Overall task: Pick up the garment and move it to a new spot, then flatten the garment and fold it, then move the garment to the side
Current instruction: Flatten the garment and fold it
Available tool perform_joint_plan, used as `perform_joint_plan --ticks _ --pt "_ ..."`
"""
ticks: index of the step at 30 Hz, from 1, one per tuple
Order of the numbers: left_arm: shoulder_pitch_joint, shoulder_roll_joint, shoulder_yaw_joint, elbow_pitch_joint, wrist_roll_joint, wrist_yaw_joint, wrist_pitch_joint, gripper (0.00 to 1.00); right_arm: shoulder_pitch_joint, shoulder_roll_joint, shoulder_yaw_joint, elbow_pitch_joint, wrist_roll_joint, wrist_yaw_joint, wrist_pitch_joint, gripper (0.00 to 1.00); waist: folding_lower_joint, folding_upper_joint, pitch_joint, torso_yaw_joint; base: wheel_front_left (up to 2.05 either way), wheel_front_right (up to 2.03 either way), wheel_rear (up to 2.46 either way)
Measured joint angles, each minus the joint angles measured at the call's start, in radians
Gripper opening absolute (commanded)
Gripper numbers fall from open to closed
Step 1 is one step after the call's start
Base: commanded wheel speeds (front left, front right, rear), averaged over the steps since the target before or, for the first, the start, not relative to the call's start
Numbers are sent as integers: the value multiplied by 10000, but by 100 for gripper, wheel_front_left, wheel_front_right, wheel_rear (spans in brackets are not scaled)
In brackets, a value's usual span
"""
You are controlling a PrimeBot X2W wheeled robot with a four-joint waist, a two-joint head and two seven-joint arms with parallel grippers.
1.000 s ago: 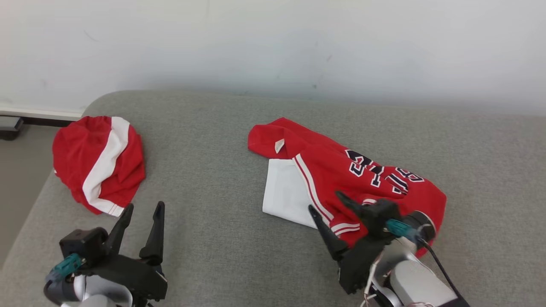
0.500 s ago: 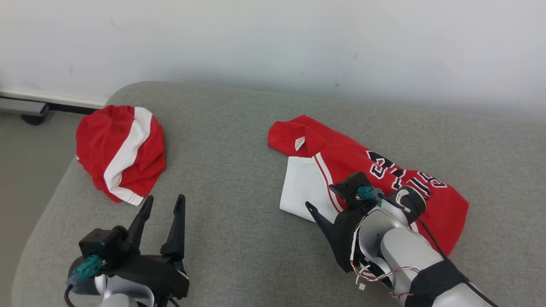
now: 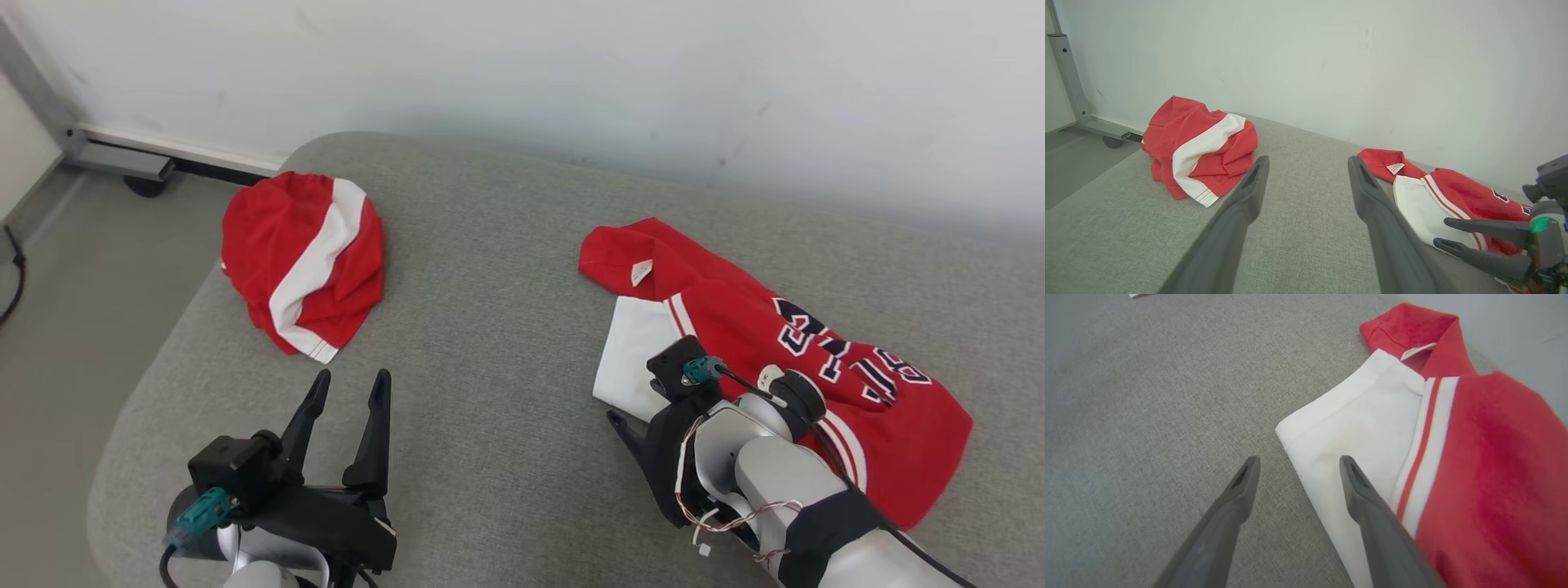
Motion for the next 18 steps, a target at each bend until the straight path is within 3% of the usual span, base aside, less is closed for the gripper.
perform_joint_plan --ticks 8,9,10,11,18 --pt "5 -96 71 -2 157 0 0 100 -476 21 428 911 -102 15 117 100 0 0 128 468 0 0 0" --pt "7 -94 98 0 190 0 0 100 -529 21 470 972 -109 15 111 42 1 0 138 497 0 0 0" --pt "11 -96 113 0 190 0 0 100 -563 21 489 1009 -109 17 100 26 0 0 142 515 0 0 0" --pt "20 -94 144 0 190 0 0 100 -590 25 508 1049 -109 31 63 0 1 0 141 520 0 0 0" --pt "291 8 477 -6 207 0 0 100 -748 33 230 838 136 88 -1041 0 0 0 21 173 0 0 0"
